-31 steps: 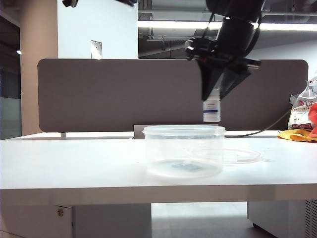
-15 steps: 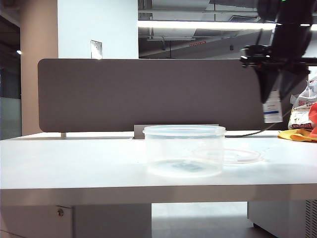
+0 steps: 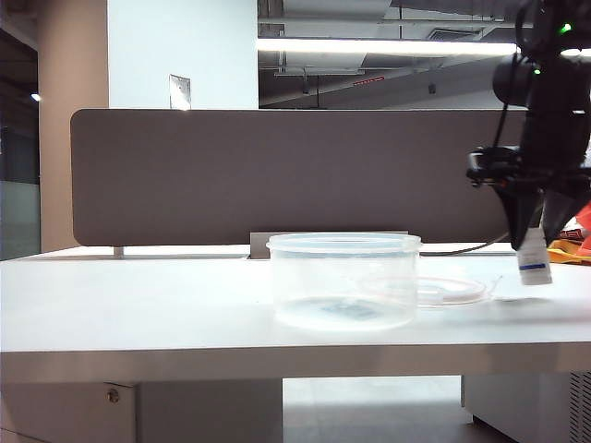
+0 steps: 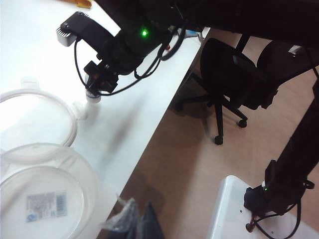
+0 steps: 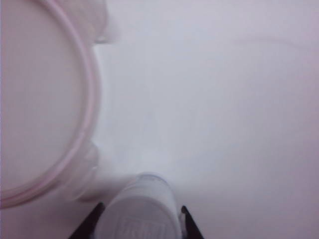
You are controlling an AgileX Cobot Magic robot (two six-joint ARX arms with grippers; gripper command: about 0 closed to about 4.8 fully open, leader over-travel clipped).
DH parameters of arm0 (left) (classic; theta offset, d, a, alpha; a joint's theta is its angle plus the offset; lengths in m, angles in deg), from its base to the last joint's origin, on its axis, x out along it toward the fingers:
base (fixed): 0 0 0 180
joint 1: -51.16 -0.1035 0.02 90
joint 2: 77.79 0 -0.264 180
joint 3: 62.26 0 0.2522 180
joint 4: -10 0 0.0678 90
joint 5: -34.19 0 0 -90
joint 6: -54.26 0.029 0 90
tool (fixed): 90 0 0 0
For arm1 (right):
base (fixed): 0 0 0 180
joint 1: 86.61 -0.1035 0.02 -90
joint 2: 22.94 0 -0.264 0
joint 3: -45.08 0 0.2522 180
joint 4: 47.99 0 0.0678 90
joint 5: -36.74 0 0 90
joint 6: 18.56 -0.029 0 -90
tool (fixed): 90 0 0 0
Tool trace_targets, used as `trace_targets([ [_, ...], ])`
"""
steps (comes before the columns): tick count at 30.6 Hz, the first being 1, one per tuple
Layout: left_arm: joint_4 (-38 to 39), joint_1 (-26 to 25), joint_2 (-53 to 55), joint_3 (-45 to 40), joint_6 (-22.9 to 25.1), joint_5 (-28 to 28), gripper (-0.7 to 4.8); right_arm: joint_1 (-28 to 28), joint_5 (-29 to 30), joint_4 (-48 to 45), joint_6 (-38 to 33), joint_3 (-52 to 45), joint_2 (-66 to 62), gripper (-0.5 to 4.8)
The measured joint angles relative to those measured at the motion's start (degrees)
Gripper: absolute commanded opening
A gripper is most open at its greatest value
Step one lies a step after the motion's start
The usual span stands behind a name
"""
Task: Remove the lid of the round box, pick up the small white medicine bottle inside, and place it on the table.
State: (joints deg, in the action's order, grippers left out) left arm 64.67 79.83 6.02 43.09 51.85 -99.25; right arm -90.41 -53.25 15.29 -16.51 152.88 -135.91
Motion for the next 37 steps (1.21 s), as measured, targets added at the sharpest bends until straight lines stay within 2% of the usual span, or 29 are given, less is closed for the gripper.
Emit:
trace_targets([
  [6, -0.4, 0.0, 0.0, 0.0, 0.0, 0.0, 0.21, 2.6, 0.1, -1.6, 0.0, 0.0, -0.7, 0.12],
  [19, -1.2, 0.0, 0.4, 0.0, 0.0, 0.1, 0.21, 2.8, 1.6, -2.3, -0.3, 0.0, -0.7, 0.14],
  [20, -1.2, 0.0, 0.4, 0.0, 0.0, 0.1, 0.21, 2.8, 1.6, -2.3, -0.3, 0.0, -0.7, 0.29],
  [21, -1.2, 0.0, 0.4, 0.0, 0.0, 0.1, 0.21, 2.8, 1.6, -2.3, -0.3, 0.0, -0.7, 0.77],
  [22, -1.2, 0.0, 0.4, 0.0, 0.0, 0.1, 0.21, 2.8, 1.6, -2.3, -0.3, 0.0, -0.7, 0.94],
  [31, -1.2, 0.0, 0.4, 0.0, -1.1, 0.1, 0.21, 2.8, 1.6, -2.1, -0.3, 0.0, -0.7, 0.95],
  [33, -1.2, 0.0, 0.4, 0.0, -1.1, 0.1, 0.21, 2.8, 1.7, -2.0, -0.5, 0.0, -0.7, 1.24],
  [34, -1.2, 0.0, 0.4, 0.0, -1.1, 0.1, 0.21, 2.8, 1.7, -2.0, -0.5, 0.0, -0.7, 1.67],
  [35, -1.2, 0.0, 0.4, 0.0, -1.1, 0.1, 0.21, 2.8, 1.7, -1.8, -0.5, 0.0, -0.8, 1.85],
  [37, -1.2, 0.0, 0.4, 0.0, -1.1, 0.1, 0.21, 2.8, 1.7, -1.2, -0.5, 0.0, -1.1, 1.91],
])
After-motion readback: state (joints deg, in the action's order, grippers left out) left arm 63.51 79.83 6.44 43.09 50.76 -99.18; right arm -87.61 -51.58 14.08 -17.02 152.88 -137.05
